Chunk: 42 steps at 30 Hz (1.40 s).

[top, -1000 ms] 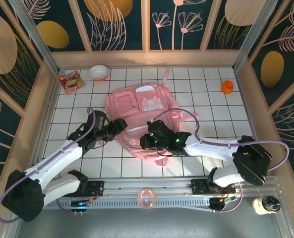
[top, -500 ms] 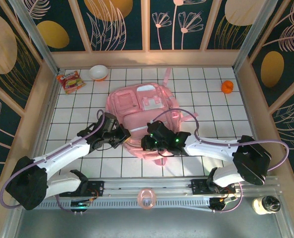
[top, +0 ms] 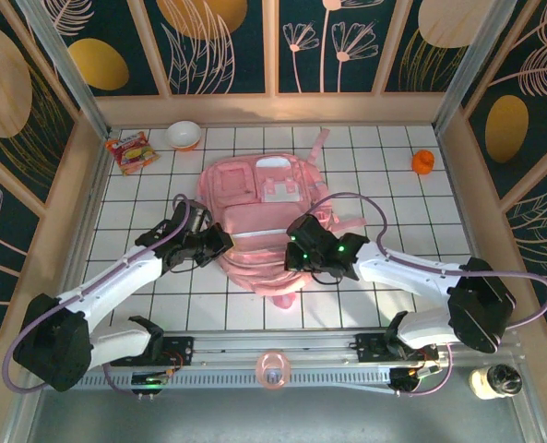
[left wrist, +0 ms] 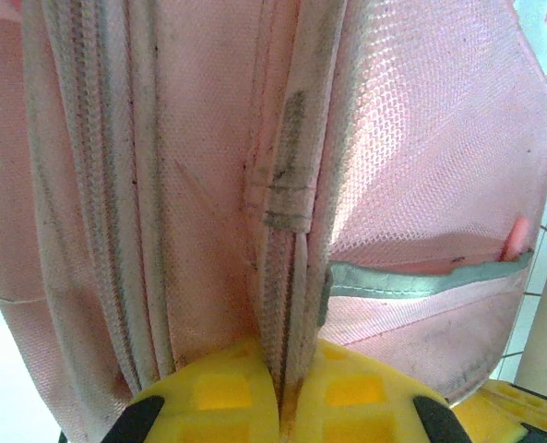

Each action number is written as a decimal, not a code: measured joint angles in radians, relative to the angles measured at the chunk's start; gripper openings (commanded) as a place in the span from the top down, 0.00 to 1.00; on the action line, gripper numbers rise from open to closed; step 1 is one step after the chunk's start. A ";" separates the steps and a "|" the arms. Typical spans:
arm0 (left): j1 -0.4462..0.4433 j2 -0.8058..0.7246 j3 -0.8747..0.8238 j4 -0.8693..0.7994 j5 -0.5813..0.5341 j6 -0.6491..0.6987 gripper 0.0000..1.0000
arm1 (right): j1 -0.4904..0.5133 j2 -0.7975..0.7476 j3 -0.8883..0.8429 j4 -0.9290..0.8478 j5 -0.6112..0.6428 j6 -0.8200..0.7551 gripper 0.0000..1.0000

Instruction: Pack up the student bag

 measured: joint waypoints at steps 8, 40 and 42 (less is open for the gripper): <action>0.004 0.002 -0.002 0.002 0.007 0.002 1.00 | 0.015 0.082 0.062 -0.002 0.036 -0.047 0.93; 0.225 -0.082 0.013 -0.047 0.066 0.170 0.44 | 0.145 0.298 0.266 0.124 0.000 -0.031 1.00; 0.198 -0.106 -0.054 -0.022 0.093 0.114 0.45 | 0.145 0.298 0.267 0.126 -0.004 -0.038 1.00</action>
